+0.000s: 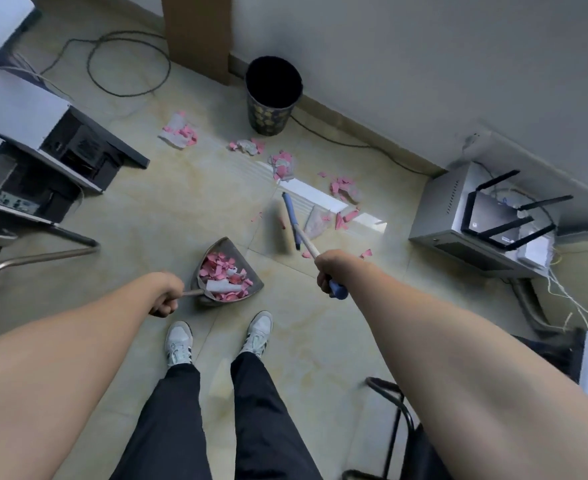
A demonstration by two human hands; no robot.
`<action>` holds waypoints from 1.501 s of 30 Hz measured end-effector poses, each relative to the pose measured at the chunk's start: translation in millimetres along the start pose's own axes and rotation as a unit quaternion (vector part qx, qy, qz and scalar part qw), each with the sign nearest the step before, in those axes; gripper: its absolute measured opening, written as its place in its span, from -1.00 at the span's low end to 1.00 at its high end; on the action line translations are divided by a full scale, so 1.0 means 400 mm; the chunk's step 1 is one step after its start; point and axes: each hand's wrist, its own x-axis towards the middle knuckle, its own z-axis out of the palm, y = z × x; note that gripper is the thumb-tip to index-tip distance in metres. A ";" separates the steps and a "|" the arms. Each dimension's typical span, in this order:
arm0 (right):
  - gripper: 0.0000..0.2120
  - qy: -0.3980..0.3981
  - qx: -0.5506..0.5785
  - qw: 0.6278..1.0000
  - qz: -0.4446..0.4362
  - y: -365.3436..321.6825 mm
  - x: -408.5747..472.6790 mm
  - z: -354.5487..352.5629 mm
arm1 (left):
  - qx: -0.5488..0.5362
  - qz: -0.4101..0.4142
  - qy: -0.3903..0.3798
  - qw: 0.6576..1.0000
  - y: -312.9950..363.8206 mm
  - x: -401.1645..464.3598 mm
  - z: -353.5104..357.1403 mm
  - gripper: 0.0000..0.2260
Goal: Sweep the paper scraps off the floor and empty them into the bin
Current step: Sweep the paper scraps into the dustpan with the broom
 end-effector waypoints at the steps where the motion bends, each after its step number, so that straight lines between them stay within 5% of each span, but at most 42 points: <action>1: -0.68 0.001 -0.006 1.000 0.002 -0.011 0.006 -0.006 | -0.015 -0.002 -0.005 1.000 0.007 -0.002 0.006 -0.70; 11: -0.63 0.043 -0.197 0.979 -0.026 -0.081 0.061 0.033 | -0.085 0.022 -0.008 0.996 0.033 -0.008 0.023 -0.71; 16: -0.55 0.025 -0.195 0.980 -0.004 -0.069 0.065 0.079 | -0.078 0.049 0.026 0.995 0.048 -0.029 0.015 -0.74; 20: -0.65 -0.006 -0.242 0.970 -0.010 -0.068 0.016 0.066 | -0.084 0.054 0.014 0.995 0.051 -0.038 0.007 -0.88; 24: -0.81 -0.035 -0.305 0.952 0.009 -0.077 0.002 0.023 | -0.076 0.057 0.010 0.995 0.045 -0.021 0.011 -0.74; 29: -0.95 -0.057 -0.302 0.950 0.055 -0.046 -0.021 -0.028 | -0.087 0.037 0.000 0.995 0.031 -0.012 0.028 -0.90; 33: -0.93 -0.060 -0.297 0.950 0.071 0.021 -0.035 -0.047 | -0.094 0.025 -0.008 0.995 0.033 -0.018 0.032 -0.77; 41: -0.81 -0.005 -0.227 0.973 0.032 0.100 -0.073 -0.072 | -0.029 0.022 -0.024 0.999 0.093 -0.053 0.006 -0.81; 45: -0.86 0.011 -0.134 0.991 0.015 0.125 -0.058 -0.111 | 0.035 0.052 -0.023 0.998 0.134 -0.078 0.026 -0.61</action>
